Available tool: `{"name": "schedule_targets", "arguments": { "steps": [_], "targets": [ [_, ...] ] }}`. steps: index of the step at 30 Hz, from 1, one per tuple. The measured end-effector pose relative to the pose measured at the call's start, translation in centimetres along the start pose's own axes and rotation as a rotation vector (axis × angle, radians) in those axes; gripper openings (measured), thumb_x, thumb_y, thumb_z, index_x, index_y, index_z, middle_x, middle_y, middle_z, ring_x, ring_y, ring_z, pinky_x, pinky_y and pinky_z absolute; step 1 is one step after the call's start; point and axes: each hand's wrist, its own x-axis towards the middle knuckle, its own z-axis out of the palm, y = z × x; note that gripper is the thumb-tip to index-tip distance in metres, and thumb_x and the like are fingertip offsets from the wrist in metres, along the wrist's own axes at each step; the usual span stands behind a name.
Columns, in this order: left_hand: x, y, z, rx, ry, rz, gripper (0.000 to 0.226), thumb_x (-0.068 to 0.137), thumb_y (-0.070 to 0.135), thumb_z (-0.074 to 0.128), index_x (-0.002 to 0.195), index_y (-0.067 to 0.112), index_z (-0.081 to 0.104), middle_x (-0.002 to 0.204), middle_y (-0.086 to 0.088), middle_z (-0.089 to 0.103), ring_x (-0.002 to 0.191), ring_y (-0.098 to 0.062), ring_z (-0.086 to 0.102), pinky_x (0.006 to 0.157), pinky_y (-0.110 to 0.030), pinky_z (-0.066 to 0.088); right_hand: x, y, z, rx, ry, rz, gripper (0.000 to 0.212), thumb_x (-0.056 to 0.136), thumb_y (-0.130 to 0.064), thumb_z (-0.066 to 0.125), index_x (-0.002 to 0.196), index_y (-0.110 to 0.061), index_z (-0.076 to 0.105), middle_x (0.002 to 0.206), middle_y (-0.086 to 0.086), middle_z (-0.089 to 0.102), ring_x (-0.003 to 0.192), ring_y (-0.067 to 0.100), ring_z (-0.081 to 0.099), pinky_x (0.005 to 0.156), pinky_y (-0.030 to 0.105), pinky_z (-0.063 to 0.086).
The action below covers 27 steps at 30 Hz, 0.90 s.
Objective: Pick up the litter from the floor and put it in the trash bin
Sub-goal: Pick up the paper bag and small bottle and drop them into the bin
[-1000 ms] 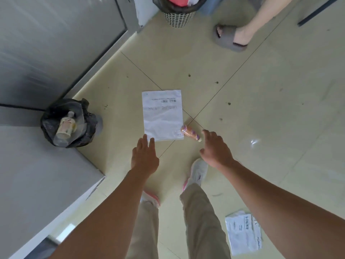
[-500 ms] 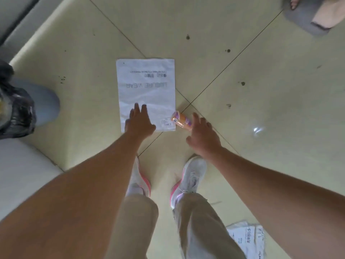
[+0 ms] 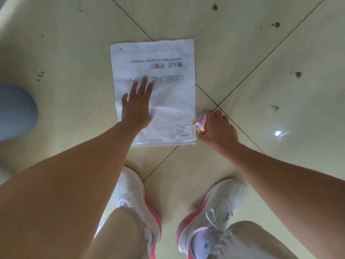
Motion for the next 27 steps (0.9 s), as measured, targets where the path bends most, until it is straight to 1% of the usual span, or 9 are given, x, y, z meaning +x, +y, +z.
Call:
{"name": "schedule_targets", "arguments": {
  "steps": [3,5,8,10,12,16,20,23,27],
  "targets": [
    [-1.1,-0.4,0.7,0.041,0.118,0.014,0.101,0.082,0.016,0.08,0.161,0.03,0.019,0.17,0.009,0.015,0.155,-0.019,0.022,0.115,-0.048,0.026,-0.3,0.6,-0.4,0.079,0.011,0.036,0.056,0.084,-0.039,0.072,0.128,-0.018,0.045,0.121,0.006,0.053,0.115,0.03,0.055,0.08,0.041,0.049],
    [-1.5,0.1,0.8,0.102,0.209,0.016,0.086,0.079,0.017,0.081,0.153,0.031,0.037,0.154,0.007,0.042,0.135,-0.023,0.049,0.107,-0.044,0.031,-0.5,0.9,-0.9,0.099,0.015,0.061,0.053,0.083,-0.036,0.071,0.125,-0.017,0.046,0.119,0.005,0.053,0.113,0.031,0.055,0.079,0.039,0.047],
    [-2.0,1.0,0.3,0.218,0.215,-0.025,0.053,0.088,0.025,0.076,0.137,0.031,0.058,0.126,0.001,0.059,0.102,-0.024,0.064,0.096,-0.039,0.038,-0.7,0.9,-2.4,0.16,0.021,0.09,0.05,0.082,-0.036,0.07,0.122,-0.017,0.047,0.113,0.004,0.053,0.107,0.03,0.056,0.077,0.038,0.046],
    [-2.6,1.6,-0.5,0.236,0.156,-0.07,0.036,0.093,0.026,0.07,0.128,0.027,0.066,0.113,-0.001,0.062,0.093,-0.024,0.065,0.09,-0.037,0.041,-1.3,0.7,-3.9,0.222,0.025,0.106,0.051,0.081,-0.038,0.071,0.122,-0.02,0.047,0.108,0.003,0.058,0.102,0.03,0.059,0.081,0.041,0.053],
    [-3.7,2.1,-1.4,0.168,0.093,-0.125,0.026,0.096,0.022,0.061,0.122,0.022,0.067,0.112,-0.002,0.065,0.099,-0.025,0.065,0.092,-0.037,0.043,-2.1,0.4,-5.9,0.284,0.031,0.137,0.052,0.079,-0.041,0.073,0.121,-0.023,0.047,0.098,0.0,0.063,0.093,0.029,0.065,0.08,0.041,0.056],
    [-7.2,2.4,-5.0,-0.091,0.09,-0.22,0.029,0.093,0.017,0.056,0.12,0.019,0.065,0.118,-0.004,0.068,0.11,-0.028,0.063,0.095,-0.038,0.045,-4.6,-0.7,-10.8,0.341,0.027,0.177,0.063,0.078,-0.048,0.077,0.123,-0.018,0.047,0.101,0.003,0.069,0.091,0.031,0.07,0.083,0.046,0.059],
    [-11.9,1.7,-10.6,-0.213,0.037,-0.291,0.028,0.091,0.017,0.055,0.117,0.018,0.062,0.111,-0.008,0.068,0.103,-0.033,0.064,0.085,-0.037,0.047,-8.3,-2.5,-16.8,0.418,0.055,0.187,0.067,0.079,-0.051,0.081,0.125,-0.016,0.045,0.104,0.004,0.069,0.092,0.03,0.07,0.084,0.046,0.06],
    [-16.5,0.7,-15.7,-0.389,0.012,-0.444,0.02,0.088,0.019,0.056,0.107,0.019,0.06,0.1,-0.009,0.067,0.083,-0.033,0.059,0.072,-0.033,0.044,-12.0,-4.2,-22.4,0.525,0.056,0.192,0.07,0.079,-0.046,0.084,0.125,-0.015,0.041,0.101,0.002,0.067,0.085,0.025,0.069,0.077,0.039,0.059],
    [-25.1,0.0,-22.3,-0.574,0.002,-0.598,0.019,0.088,0.022,0.06,0.105,0.015,0.056,0.096,-0.008,0.065,0.08,-0.031,0.058,0.067,-0.032,0.045,-18.1,-7.4,-30.6,0.614,-0.006,0.187,0.069,0.077,-0.031,0.087,0.122,-0.018,0.035,0.094,-0.005,0.062,0.077,0.007,0.062,0.059,0.024,0.046]
  ]
}}
